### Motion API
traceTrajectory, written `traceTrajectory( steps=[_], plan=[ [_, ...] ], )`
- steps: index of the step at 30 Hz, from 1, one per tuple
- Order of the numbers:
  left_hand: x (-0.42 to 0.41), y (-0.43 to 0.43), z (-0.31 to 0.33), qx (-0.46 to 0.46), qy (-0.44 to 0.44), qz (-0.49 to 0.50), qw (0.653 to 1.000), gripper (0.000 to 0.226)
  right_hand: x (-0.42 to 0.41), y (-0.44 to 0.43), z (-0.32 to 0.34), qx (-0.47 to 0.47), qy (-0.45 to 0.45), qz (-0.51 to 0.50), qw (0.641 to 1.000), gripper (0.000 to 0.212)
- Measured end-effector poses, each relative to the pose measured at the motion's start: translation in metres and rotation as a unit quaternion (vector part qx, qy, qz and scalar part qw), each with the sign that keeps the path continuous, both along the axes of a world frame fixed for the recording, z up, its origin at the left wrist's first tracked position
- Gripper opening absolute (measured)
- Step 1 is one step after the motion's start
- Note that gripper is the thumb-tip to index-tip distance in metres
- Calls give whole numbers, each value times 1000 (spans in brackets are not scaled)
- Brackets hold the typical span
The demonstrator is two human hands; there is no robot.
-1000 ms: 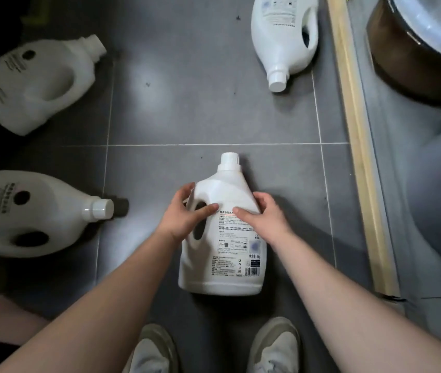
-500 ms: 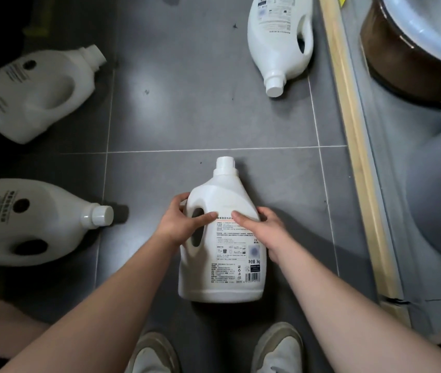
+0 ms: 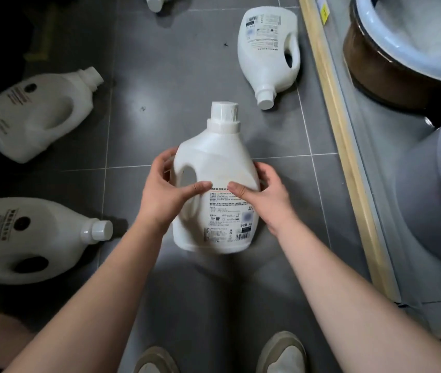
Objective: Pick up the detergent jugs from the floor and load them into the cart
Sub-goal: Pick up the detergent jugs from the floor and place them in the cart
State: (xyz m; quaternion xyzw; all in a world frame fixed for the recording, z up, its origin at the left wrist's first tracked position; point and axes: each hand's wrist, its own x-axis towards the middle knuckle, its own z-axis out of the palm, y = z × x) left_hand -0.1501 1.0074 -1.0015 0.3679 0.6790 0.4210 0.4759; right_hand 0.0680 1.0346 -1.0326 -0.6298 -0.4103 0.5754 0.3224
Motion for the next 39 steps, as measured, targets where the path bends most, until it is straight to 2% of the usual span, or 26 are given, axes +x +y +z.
traceTrajectory(
  steps=[8, 12, 15, 22, 33, 39],
  plan=[
    [-16, -3, 24, 45, 71, -90, 992, 104, 4, 4, 23, 61, -93, 98, 989, 111],
    [-26, -17, 32, 38, 127, -151, 980, 97, 6, -11, 37, 70, -150, 159, 973, 113],
    [-29, -26, 38, 30, 163, -187, 968, 96, 4, -23, 44, 72, -159, 186, 967, 114],
    [-30, -44, 34, 18, 167, -219, 961, 101, -1, -39, 43, 90, -192, 251, 945, 122],
    [-25, -58, 37, 21, 176, -201, 964, 103, -1, -50, 40, 76, -231, 231, 942, 110],
    [-19, -54, 51, 16, 190, -214, 958, 92, 4, -50, 48, 69, -251, 238, 936, 101]
  ],
)
